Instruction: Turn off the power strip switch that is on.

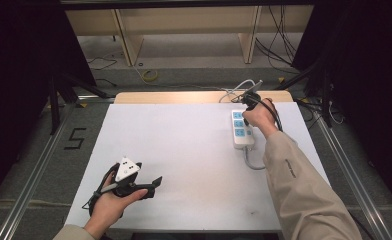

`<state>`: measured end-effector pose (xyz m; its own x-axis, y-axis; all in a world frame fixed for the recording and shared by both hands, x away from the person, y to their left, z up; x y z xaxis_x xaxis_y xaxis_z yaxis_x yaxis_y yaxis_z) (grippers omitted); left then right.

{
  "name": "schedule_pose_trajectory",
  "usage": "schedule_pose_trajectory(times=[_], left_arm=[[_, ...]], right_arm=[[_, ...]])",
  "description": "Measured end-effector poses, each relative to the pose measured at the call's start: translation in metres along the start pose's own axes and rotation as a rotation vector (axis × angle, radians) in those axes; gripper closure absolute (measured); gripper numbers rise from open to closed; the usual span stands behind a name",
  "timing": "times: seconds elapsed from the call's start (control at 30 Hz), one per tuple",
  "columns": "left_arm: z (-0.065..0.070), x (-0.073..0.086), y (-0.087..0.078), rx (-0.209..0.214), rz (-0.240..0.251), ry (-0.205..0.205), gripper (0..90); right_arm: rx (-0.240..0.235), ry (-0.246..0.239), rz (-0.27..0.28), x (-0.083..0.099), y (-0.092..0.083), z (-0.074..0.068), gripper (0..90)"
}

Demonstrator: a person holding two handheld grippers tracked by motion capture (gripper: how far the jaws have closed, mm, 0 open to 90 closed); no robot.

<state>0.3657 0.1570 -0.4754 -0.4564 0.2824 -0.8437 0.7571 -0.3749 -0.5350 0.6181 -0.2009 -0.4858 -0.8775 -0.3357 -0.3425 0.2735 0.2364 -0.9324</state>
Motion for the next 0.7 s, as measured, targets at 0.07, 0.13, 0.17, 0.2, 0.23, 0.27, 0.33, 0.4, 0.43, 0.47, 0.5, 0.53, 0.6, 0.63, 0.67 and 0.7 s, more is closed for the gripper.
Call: schedule_pose_trajectory(times=[0.07, 0.13, 0.17, 0.2, 0.23, 0.27, 0.33, 0.4, 0.43, 0.47, 0.5, 0.53, 0.6, 0.63, 0.67, 0.7], left_arm=[[-0.0001, 0.0001, -0.0001, 0.001, -0.002, 0.001, 14.9], [-0.0001, 0.0, 0.0001, 0.0, 0.0, 0.0, 14.9], [-0.0001, 0.0001, 0.0, 0.0, -0.002, 0.001, 14.9], [-0.0001, 0.0001, 0.0, 0.001, -0.002, 0.0, 14.9], [0.0, 0.0001, 0.0001, 0.0, 0.0, 0.0, 14.9], [-0.0001, 0.0001, 0.0001, 0.0, 0.0, 0.0, 14.9], [0.0, 0.0001, 0.0, 0.0, -0.001, 0.0, 14.9], [0.0, 0.0001, 0.0001, -0.001, -0.001, 0.0, 14.9], [0.0, 0.0001, 0.0001, 0.0, -0.001, 0.0, 14.9], [0.0, 0.0001, 0.0, 0.0, -0.001, -0.001, 14.9], [-0.0001, 0.0001, -0.0001, -0.001, -0.001, -0.001, 14.9], [-0.0001, 0.0001, -0.0001, -0.001, -0.001, -0.001, 14.9], [0.0, 0.0001, 0.0001, -0.001, -0.001, -0.001, 14.9], [0.0, 0.0, 0.0001, -0.001, -0.001, 0.001, 14.9], [0.0002, 0.0, 0.0, -0.001, -0.001, 0.001, 14.9], [0.0003, -0.0001, 0.0001, -0.001, -0.001, 0.001, 14.9]], right_arm=[[0.0, 0.0, 0.0, 0.0, 0.0, 0.0002, 90.0], [0.0, -0.001, 0.0, 0.0, 0.0, 0.0002, 90.0], [-0.001, -0.001, 0.0, -0.0001, 0.0, 0.0003, 90.0], [-0.001, -0.001, 0.0, -0.0001, 0.0, 0.0003, 90.0], [-0.001, 0.0, -0.001, -0.0001, -0.0001, 0.0003, 90.0], [-0.002, 0.002, -0.001, -0.0001, -0.0001, 0.0002, 90.0], [-0.003, 0.003, -0.001, 0.0, -0.0002, 0.0002, 90.0], [-0.002, 0.002, -0.001, 0.0, -0.0002, 0.0002, 90.0], [-0.002, 0.001, -0.002, 0.0001, -0.0003, 0.0002, 90.0], [-0.003, -0.001, 0.012, -0.001, -0.0021, 0.0003, 90.0], [0.004, -0.006, 0.02, -0.0021, -0.0048, 0.0006, 90.0], [0.004, -0.006, 0.02, -0.0021, -0.0048, 0.0006, 90.0], [0.01, -0.007, 0.018, -0.0006, -0.0059, 0.0029, 90.0], [0.01, -0.005, 0.019, 0.0006, -0.006, 0.0044, 90.0], [0.013, -0.005, 0.024, 0.0016, -0.0063, 0.006, 90.0], [0.009, 0.001, 0.03, 0.0023, -0.0068, 0.0069, 90.0]])
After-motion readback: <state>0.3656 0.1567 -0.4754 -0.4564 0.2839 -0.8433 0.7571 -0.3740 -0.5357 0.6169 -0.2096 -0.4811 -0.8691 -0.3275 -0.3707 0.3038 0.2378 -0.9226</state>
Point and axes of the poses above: each handheld gripper's, and its own axes: y roughly forward along the jaws, x roughly out of its underside, z roughly to its right, the point moved 6 cm from there along y, roughly forward along the jaws, and after that the axes turned 7 degrees about -x, right-handed, at the moved point
